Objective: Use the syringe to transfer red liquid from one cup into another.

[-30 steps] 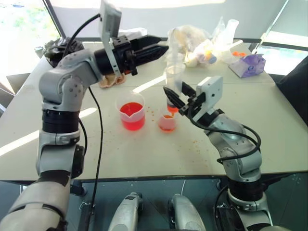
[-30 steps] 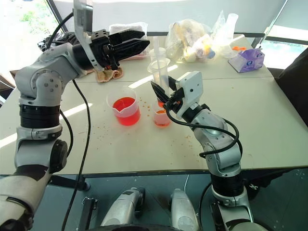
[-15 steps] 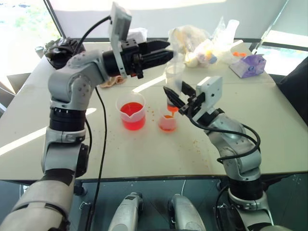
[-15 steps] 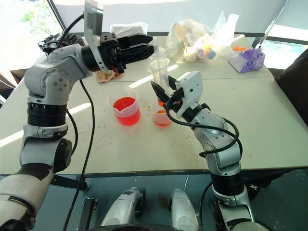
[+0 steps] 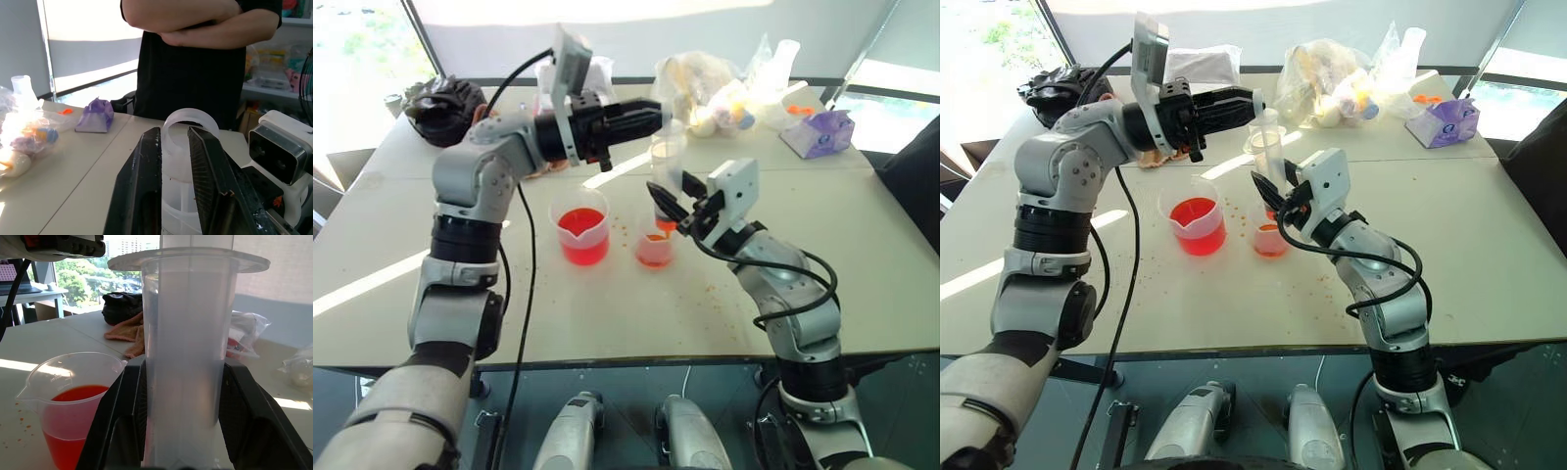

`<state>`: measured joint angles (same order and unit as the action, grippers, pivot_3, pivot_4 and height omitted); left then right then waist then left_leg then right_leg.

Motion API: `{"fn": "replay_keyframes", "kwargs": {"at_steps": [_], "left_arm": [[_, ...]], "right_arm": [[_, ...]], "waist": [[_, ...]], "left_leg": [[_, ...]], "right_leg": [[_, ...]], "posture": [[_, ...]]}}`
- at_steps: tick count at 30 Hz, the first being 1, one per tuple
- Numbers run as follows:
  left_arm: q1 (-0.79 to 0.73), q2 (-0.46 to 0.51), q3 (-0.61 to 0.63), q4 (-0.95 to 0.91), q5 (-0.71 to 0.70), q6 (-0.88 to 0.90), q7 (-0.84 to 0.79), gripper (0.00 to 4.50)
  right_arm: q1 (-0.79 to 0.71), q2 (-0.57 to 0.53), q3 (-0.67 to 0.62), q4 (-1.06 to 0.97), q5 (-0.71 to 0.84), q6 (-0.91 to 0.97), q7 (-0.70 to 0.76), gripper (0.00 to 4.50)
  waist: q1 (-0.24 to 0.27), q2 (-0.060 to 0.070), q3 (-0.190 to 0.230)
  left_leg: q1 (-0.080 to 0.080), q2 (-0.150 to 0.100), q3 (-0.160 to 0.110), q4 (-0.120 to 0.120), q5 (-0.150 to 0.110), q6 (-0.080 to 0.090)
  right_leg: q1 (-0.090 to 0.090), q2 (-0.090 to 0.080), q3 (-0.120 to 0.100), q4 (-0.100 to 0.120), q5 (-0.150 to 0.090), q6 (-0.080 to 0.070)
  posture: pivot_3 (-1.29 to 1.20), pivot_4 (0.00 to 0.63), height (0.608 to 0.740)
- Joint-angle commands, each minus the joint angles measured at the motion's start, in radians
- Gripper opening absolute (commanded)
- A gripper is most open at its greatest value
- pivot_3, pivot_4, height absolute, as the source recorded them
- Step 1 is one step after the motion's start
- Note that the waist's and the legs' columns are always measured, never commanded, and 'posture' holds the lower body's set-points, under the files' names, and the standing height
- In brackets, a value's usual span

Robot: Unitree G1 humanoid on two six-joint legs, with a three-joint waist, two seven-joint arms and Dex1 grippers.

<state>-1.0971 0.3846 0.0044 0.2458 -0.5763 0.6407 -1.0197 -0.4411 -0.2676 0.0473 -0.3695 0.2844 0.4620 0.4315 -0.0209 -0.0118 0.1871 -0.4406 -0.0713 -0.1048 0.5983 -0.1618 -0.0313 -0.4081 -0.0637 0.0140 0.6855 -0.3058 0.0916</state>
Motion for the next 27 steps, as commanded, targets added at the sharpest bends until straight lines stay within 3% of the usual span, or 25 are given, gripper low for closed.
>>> {"fn": "replay_keyframes", "kwargs": {"at_steps": [1,27], "left_arm": [[-0.009,-0.009,-0.026,-0.014,0.017,-0.006,-0.016,0.02],[0.077,-0.036,-0.065,-0.111,0.043,0.037,-0.018,0.02]], "right_arm": [[-0.049,0.003,0.002,-0.041,0.006,-0.052,0.014,1.4],[-0.084,0.012,-0.01,-0.064,0.035,-0.021,0.013,1.4]], "waist": [[0.0,0.0,0.0],[0.0,0.0,0.0]], "left_leg": [[0.0,0.0,0.0,0.0,0.0,0.0],[0.0,0.0,0.0,0.0,0.0,0.0]], "right_leg": [[0.0,0.0,0.0,0.0,0.0,0.0],[0.0,0.0,0.0,0.0,0.0,0.0]], "posture": [[0.0,0.15,0.736],[0.0,0.15,0.736]]}}
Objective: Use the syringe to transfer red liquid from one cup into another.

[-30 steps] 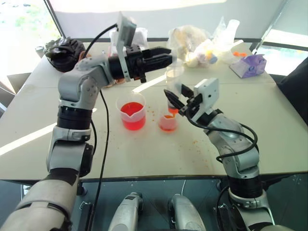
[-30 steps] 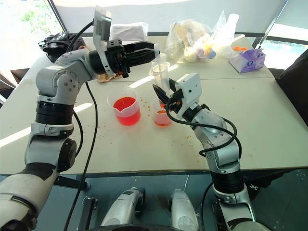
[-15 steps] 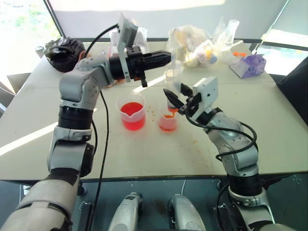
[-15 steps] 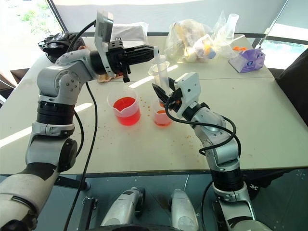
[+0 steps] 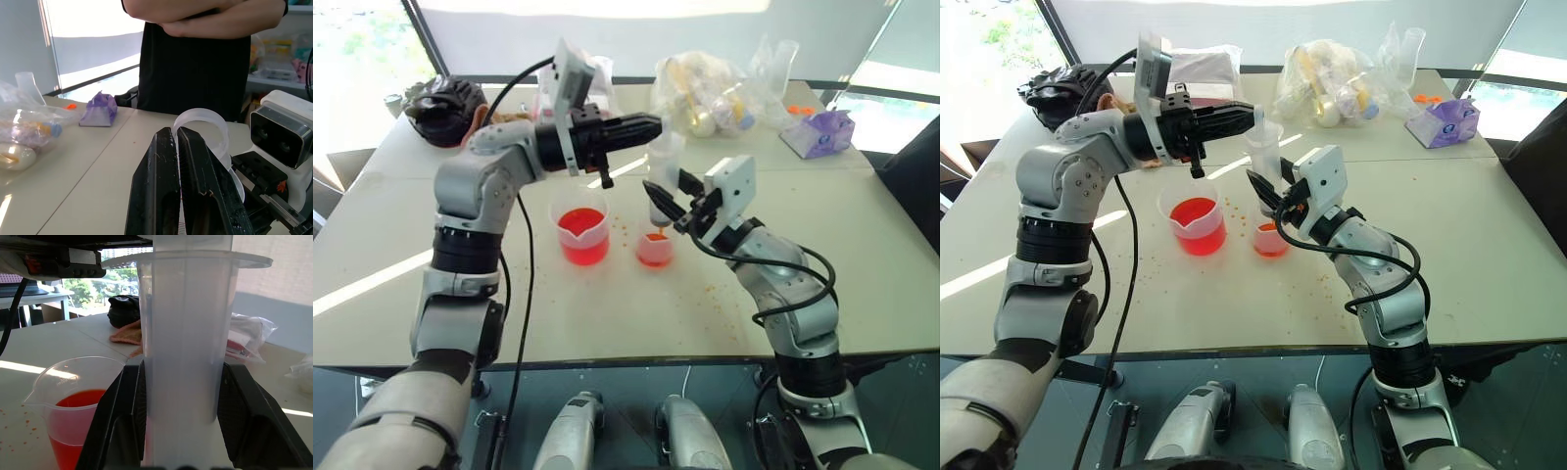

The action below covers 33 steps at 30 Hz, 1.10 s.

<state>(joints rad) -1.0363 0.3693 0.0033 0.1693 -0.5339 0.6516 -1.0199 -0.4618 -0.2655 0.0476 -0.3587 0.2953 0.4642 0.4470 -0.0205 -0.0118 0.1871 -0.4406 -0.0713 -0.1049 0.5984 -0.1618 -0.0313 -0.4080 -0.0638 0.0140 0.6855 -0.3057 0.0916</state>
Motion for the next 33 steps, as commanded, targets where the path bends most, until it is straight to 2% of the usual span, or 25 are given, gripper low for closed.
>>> {"fn": "replay_keyframes", "kwargs": {"at_steps": [1,16,18,25,33], "left_arm": [[0.02,-0.022,-0.065,-0.036,0.002,0.026,-0.017,0.02],[0.016,0.007,-0.04,-0.099,-0.026,0.097,0.007,0.02],[0.013,0.005,-0.032,-0.1,-0.027,0.106,0.02,0.65],[0.011,0.029,-0.009,-0.12,-0.024,0.092,0.035,1.94],[0.024,0.14,0.104,-0.172,-0.078,0.131,0.078,1.94]], "right_arm": [[-0.064,0.009,-0.011,-0.075,0.026,-0.022,-0.002,1.4],[-0.06,0.003,-0.013,-0.08,0.032,-0.007,0.003,1.4],[-0.061,0.003,-0.013,-0.079,0.031,-0.007,0.004,1.4],[-0.065,0.002,-0.016,-0.081,0.034,-0.005,0.005,1.4],[-0.071,-0.008,-0.024,-0.085,0.044,0.005,0.007,1.4]], "waist": [[0.0,0.0,0.0],[0.0,0.0,0.0],[0.001,0.0,0.0],[-0.001,0.0,0.0],[-0.003,0.0,0.0]], "left_leg": [[0.0,0.0,0.0,0.0,0.0,0.0],[0.0,0.0,0.0,0.0,0.0,0.0],[0.0,0.0,0.0,0.0,0.0,0.0],[0.0,0.0,0.0,0.0,0.0,0.0],[0.0,0.0,0.0,0.0,0.0,0.0]], "right_leg": [[0.0,0.0,0.0,0.0,0.0,0.0],[0.0,0.0,0.0,0.0,0.0,0.0],[0.0,0.0,0.0,0.0,0.0,0.0],[0.0,0.0,0.0,0.0,0.0,0.0],[0.0,0.0,0.0,0.0,0.0,0.0]], "posture": [[0.0,0.15,0.736],[0.0,0.15,0.736],[0.0,0.15,0.736],[0.0,0.15,0.736],[0.0,0.15,0.736]]}}
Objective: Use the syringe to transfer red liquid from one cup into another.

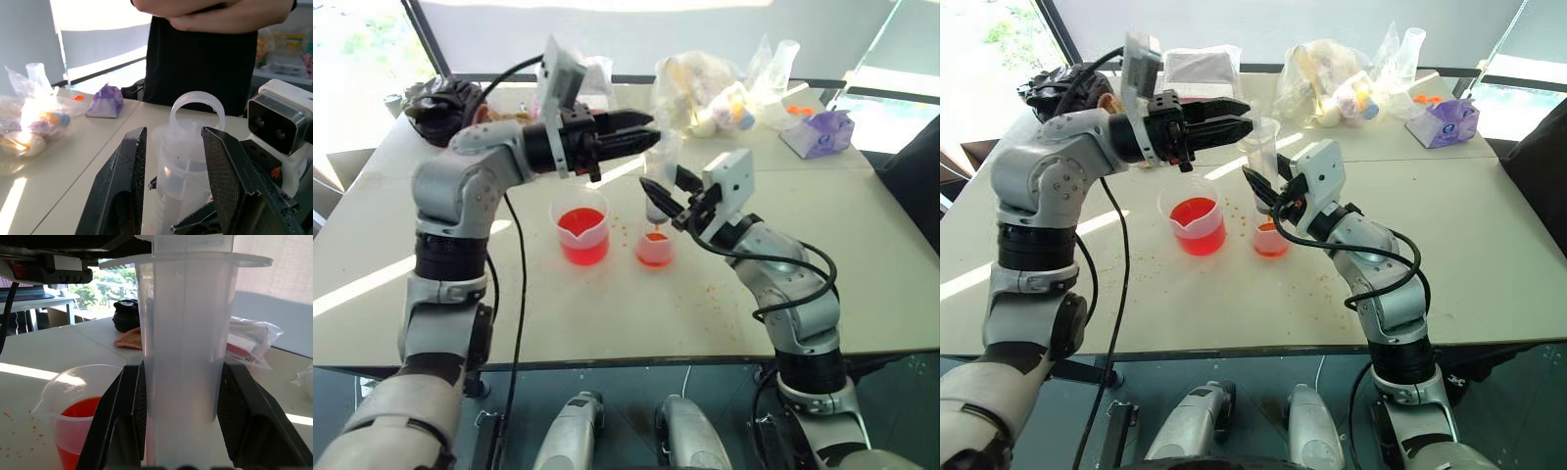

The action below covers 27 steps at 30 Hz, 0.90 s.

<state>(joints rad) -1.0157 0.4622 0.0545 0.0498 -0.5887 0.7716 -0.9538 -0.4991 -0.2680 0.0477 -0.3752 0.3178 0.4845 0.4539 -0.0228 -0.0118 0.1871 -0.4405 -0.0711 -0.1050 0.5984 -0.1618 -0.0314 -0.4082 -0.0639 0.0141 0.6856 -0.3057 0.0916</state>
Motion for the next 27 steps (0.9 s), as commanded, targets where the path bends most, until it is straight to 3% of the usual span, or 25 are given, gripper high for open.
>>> {"fn": "replay_keyframes", "kwargs": {"at_steps": [1,10,15,20,27], "left_arm": [[0.023,0.079,0.075,-0.077,-0.035,0.026,0.012,1.94],[0.228,0.23,0.188,-0.316,-0.171,0.158,0.057,1.94],[0.345,0.246,0.227,-0.421,-0.212,0.157,0.103,1.94],[0.435,0.265,0.243,-0.497,-0.258,0.143,0.114,1.94],[0.507,0.292,0.245,-0.551,-0.286,0.125,0.133,1.94]], "right_arm": [[-0.037,-0.009,-0.027,-0.067,0.025,-0.012,0.001,1.4],[-0.14,-0.066,-0.07,-0.053,0.07,0.102,-0.008,1.4],[-0.306,-0.171,-0.144,0.007,0.137,0.311,-0.018,1.4],[-0.548,-0.205,-0.246,0.226,0.189,0.637,-0.128,1.4],[-0.726,-0.323,0.004,0.517,0.151,1.036,-0.073,1.4]], "waist": [[0.0,0.0,0.0],[-0.012,0.0,0.0],[-0.014,0.0,0.0],[-0.015,0.0,0.0],[-0.017,0.0,0.0]], "left_leg": [[0.0,0.0,0.0,0.0,0.0,0.0],[0.0,0.0,-0.001,0.0,0.0,0.0],[0.0,0.0,-0.001,0.0,0.0,0.0],[0.0,0.0,0.0,0.0,0.0,0.0],[0.0,0.0,0.001,-0.001,-0.001,0.001]], "right_leg": [[0.0,0.0,0.0,0.0,0.0,0.0],[0.001,-0.001,0.0,0.0,0.0,0.0],[0.0,-0.002,0.0,0.0,0.0,0.0],[0.001,-0.002,0.0,0.0,0.0,-0.001],[0.0,-0.003,0.001,-0.001,0.0,-0.001]], "posture": [[0.0,0.15,0.736],[0.0,0.15,0.736],[0.0,0.15,0.736],[0.0,0.15,0.736],[0.0,0.15,0.736]]}}
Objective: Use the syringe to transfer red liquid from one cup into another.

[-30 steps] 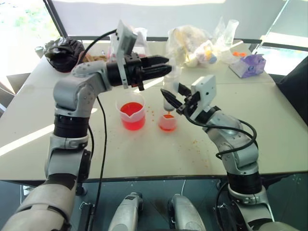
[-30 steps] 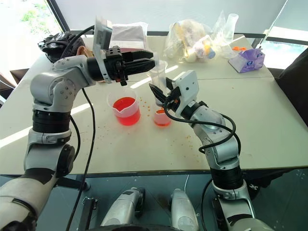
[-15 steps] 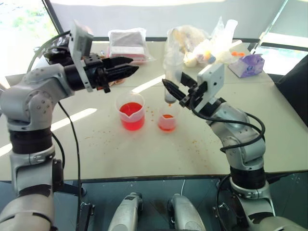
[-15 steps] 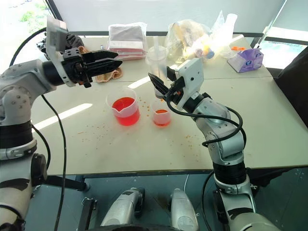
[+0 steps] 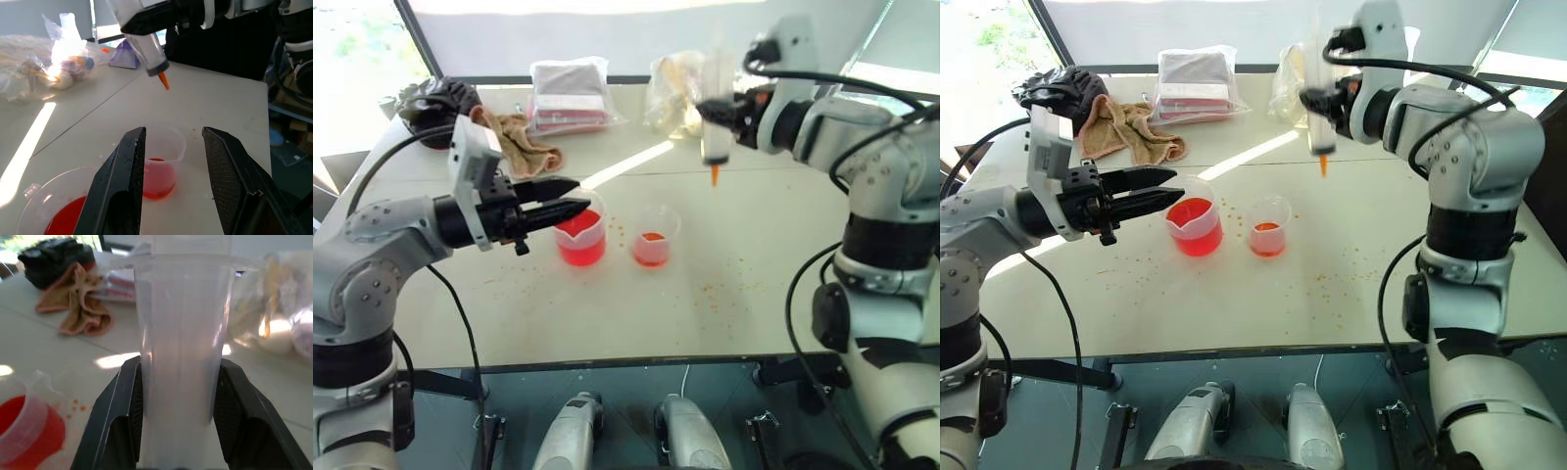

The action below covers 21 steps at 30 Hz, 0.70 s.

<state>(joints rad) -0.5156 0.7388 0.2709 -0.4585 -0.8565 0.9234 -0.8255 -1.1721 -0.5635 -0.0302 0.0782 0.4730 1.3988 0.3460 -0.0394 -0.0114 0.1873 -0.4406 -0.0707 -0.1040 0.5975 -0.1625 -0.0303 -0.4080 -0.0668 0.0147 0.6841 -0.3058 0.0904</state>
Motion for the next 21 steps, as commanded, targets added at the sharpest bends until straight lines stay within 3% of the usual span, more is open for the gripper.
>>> {"fn": "replay_keyframes", "kwargs": {"at_steps": [1,11,20,21], "left_arm": [[0.012,0.019,0.029,-0.046,-0.022,-0.03,0.008,1.94],[0.031,0.078,0.055,-0.047,-0.028,-0.045,0.027,1.94],[0.058,0.093,0.06,-0.066,-0.048,-0.042,0.065,1.94],[0.061,0.094,0.061,-0.068,-0.054,-0.041,0.069,1.95]], "right_arm": [[-0.057,-0.03,0.106,0.083,-0.01,0.142,0.038,1.4],[-0.048,0.034,0.16,0.318,-0.099,0.216,0.001,1.4],[-0.012,0.076,0.197,0.353,-0.124,0.216,-0.005,1.4],[-0.007,0.076,0.198,0.351,-0.127,0.216,-0.007,1.89]], "waist": [[-0.001,0.0,0.0],[-0.004,0.0,0.0],[-0.004,0.0,0.0],[-0.004,0.0,0.0]], "left_leg": [[0.0,0.0,0.0,0.0,0.0,0.0],[-0.001,0.0,0.001,0.0,0.0,0.0],[-0.001,0.0,0.001,0.0,0.0,0.0],[-0.001,0.0,0.001,0.0,0.0,0.0]], "right_leg": [[0.0,0.0,0.0,0.0,0.0,0.0],[-0.001,0.0,0.0,0.0,0.0,0.0],[-0.001,0.001,0.0,0.0,0.0,0.0],[-0.001,0.001,0.0,0.0,0.0,0.0]], "posture": [[0.0,0.15,0.736],[0.0,0.15,0.736],[0.0,0.15,0.736],[0.0,0.15,0.736]]}}
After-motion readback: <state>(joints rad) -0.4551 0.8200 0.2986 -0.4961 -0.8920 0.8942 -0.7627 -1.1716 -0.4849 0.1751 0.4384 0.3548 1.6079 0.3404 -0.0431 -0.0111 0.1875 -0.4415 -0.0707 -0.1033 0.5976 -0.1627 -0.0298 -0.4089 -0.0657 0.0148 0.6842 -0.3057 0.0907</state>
